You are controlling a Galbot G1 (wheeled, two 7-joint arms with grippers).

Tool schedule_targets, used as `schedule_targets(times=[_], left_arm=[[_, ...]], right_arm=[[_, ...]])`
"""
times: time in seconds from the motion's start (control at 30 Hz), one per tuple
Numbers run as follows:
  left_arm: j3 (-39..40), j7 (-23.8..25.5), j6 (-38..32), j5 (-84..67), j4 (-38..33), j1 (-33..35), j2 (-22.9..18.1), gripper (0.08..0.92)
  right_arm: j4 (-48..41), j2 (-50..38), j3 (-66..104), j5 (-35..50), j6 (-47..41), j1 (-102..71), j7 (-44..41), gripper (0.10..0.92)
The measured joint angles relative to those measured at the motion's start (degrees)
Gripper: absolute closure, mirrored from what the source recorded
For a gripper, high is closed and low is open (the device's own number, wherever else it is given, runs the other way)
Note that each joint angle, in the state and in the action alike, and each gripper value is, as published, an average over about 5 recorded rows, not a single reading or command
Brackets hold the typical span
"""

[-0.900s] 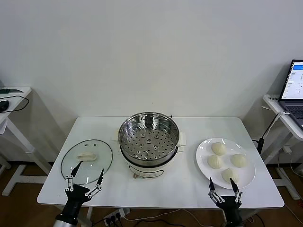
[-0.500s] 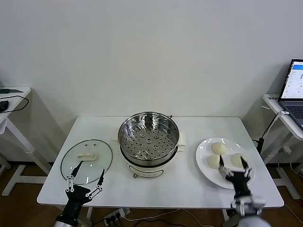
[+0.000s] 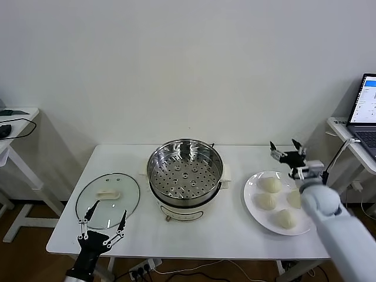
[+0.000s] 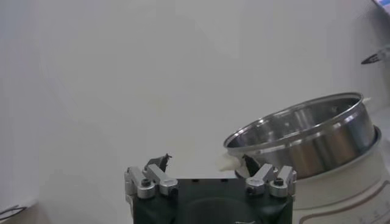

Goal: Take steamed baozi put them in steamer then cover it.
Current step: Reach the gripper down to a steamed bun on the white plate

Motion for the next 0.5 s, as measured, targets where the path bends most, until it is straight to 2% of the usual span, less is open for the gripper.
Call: schedule_targets(times=[0.3,0.5], left_arm=[[-0.3,-0.6,0.0,0.6,0.4,0.1,-0.8,0.177],[-0.7,-1.0,0.0,0.6,0.3,0.6,-1.3,0.177]], right_arm=[[-13.2,-2.1,-13.2,-17.7,3.8,17.0,-32.9,0.203],[-18.7,-1.1,-21.1,-28.9,6.5,24.8,-48.9,0.203]])
